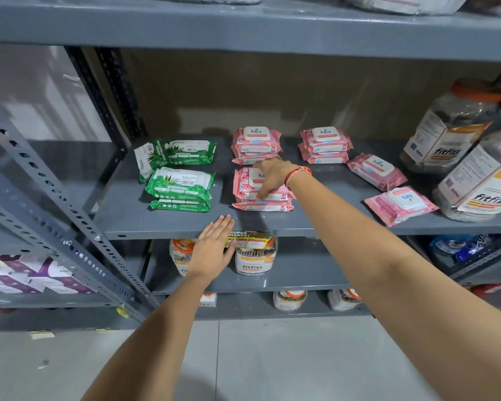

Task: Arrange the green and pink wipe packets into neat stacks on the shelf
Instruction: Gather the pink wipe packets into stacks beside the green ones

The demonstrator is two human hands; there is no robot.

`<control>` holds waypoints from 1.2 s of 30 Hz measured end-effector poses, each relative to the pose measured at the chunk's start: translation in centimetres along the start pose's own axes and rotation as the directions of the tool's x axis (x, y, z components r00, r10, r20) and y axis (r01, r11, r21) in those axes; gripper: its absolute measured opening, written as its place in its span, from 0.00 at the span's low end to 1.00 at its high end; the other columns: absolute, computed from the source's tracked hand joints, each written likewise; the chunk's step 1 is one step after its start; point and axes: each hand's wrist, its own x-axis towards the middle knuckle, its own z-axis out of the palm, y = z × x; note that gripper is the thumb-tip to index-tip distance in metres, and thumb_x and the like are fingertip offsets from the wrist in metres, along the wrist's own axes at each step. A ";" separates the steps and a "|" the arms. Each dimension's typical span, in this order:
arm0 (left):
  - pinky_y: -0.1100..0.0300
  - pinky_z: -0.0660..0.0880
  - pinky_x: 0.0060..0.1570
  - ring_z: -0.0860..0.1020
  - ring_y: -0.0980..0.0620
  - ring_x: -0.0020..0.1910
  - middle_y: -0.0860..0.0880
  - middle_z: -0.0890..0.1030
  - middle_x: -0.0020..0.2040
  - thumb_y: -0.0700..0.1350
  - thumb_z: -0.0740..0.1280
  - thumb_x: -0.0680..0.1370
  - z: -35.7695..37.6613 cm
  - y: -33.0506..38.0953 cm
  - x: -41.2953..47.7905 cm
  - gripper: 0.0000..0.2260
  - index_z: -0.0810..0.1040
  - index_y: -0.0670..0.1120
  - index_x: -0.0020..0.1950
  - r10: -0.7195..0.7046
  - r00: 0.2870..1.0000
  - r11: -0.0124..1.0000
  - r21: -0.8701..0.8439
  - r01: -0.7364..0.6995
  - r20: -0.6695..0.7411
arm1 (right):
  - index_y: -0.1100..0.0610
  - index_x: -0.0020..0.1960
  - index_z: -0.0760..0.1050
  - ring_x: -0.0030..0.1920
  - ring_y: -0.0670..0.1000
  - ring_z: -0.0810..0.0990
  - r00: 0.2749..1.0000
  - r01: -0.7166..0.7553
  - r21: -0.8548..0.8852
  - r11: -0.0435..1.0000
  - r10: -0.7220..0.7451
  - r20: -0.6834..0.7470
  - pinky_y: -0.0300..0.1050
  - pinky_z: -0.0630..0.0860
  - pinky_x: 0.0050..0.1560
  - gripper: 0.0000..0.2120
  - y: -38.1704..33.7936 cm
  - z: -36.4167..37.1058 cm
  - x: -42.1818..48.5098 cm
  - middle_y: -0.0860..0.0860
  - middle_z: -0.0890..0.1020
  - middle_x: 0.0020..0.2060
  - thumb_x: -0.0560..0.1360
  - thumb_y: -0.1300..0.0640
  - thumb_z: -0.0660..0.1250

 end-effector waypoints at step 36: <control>0.57 0.57 0.70 0.62 0.52 0.72 0.48 0.67 0.72 0.46 0.57 0.81 4.9 11.6 6.5 0.18 0.66 0.45 0.70 0.237 0.969 0.971 -0.055 -0.233 0.072 | 0.51 0.78 0.44 0.76 0.65 0.46 0.616 -0.675 0.477 0.563 0.785 -0.055 0.61 0.54 0.73 0.57 22.5 6.6 -14.7 0.61 0.44 0.77 0.63 0.37 0.75</control>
